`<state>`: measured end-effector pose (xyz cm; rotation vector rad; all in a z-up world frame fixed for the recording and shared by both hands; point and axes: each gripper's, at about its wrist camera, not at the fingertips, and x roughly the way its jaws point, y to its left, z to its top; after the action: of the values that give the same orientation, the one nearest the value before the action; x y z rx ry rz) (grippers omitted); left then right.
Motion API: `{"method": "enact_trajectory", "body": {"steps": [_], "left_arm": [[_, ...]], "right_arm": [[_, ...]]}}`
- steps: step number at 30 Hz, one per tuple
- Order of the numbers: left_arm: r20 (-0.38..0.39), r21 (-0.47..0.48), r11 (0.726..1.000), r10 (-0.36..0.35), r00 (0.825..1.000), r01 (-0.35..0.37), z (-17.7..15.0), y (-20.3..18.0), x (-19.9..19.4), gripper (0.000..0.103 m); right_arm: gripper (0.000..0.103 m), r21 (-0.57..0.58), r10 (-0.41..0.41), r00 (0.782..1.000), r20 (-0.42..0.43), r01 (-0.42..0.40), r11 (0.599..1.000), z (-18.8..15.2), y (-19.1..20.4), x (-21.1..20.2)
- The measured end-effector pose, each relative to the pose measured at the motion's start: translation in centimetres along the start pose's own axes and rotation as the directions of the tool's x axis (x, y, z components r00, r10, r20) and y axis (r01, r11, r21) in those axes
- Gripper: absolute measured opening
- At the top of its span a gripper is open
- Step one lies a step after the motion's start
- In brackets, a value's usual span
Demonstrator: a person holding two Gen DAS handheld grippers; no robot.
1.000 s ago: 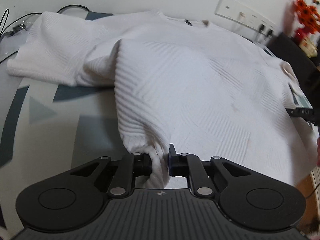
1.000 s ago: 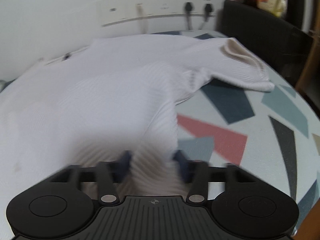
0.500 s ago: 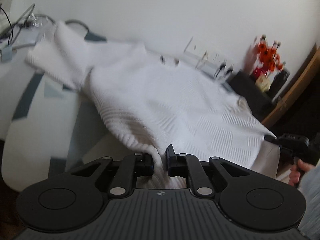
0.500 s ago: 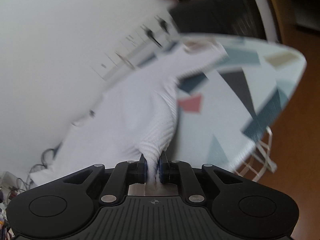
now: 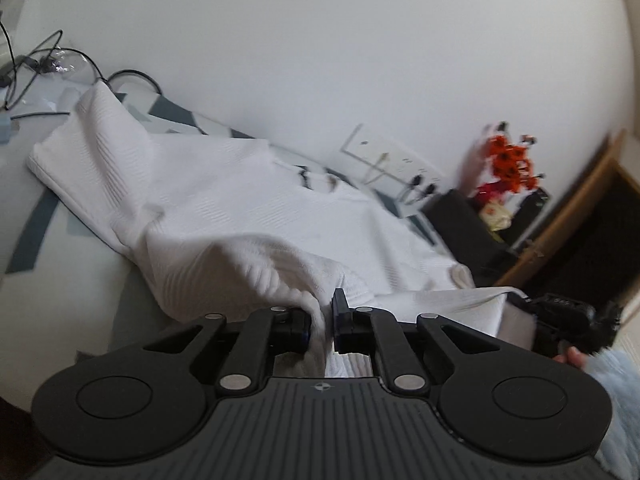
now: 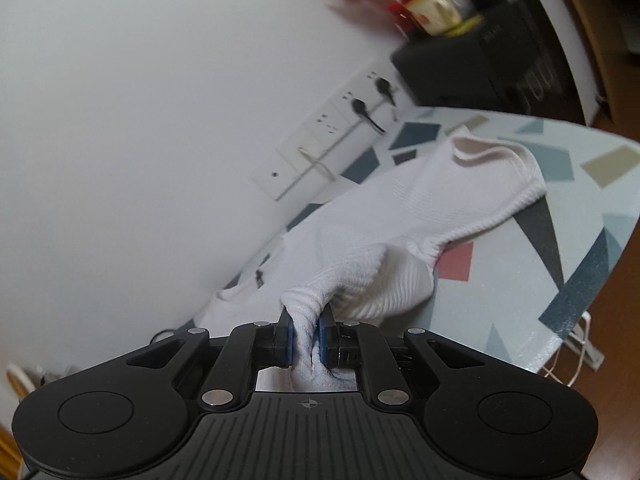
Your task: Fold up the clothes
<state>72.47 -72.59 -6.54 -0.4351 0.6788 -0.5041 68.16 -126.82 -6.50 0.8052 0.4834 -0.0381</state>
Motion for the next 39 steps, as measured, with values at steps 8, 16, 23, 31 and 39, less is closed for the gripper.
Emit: {"method": "enact_trajectory", "body": {"steps": [8, 16, 23, 31, 39], "left_arm": [[0.069, -0.096, 0.968, 0.238, 0.969, -0.231, 6.4, -0.5, 6.5, 0.010], [-0.093, -0.159, 0.872, 0.454, 0.886, -0.464, 4.4, 1.9, 17.2, 0.011], [-0.154, -0.047, 0.862, 0.493, 0.856, -0.505, 5.1, 0.1, 20.4, 0.060], [-0.161, -0.050, 0.867, 0.483, 0.860, -0.496, 8.0, -2.1, 17.3, 0.077], [-0.169, -0.095, 0.731, 0.657, 0.735, -0.676, 6.9, 0.3, 12.8, 0.093]], "right_arm": [[0.010, -0.056, -0.021, 0.995, 0.098, 0.026, 0.998, 5.1, 1.2, 7.2], [0.014, -0.131, -0.225, 0.973, -0.048, 0.218, 0.967, 4.2, -0.3, 16.9], [0.088, -0.371, -0.421, 0.894, -0.155, 0.342, 0.863, 4.9, 2.1, 20.2], [0.099, -0.346, -0.099, 0.991, -0.087, 0.063, 0.936, 12.6, 7.5, 19.8], [0.056, -0.218, 0.161, 0.877, -0.452, -0.283, 0.934, 9.3, 12.4, 33.7]]}}
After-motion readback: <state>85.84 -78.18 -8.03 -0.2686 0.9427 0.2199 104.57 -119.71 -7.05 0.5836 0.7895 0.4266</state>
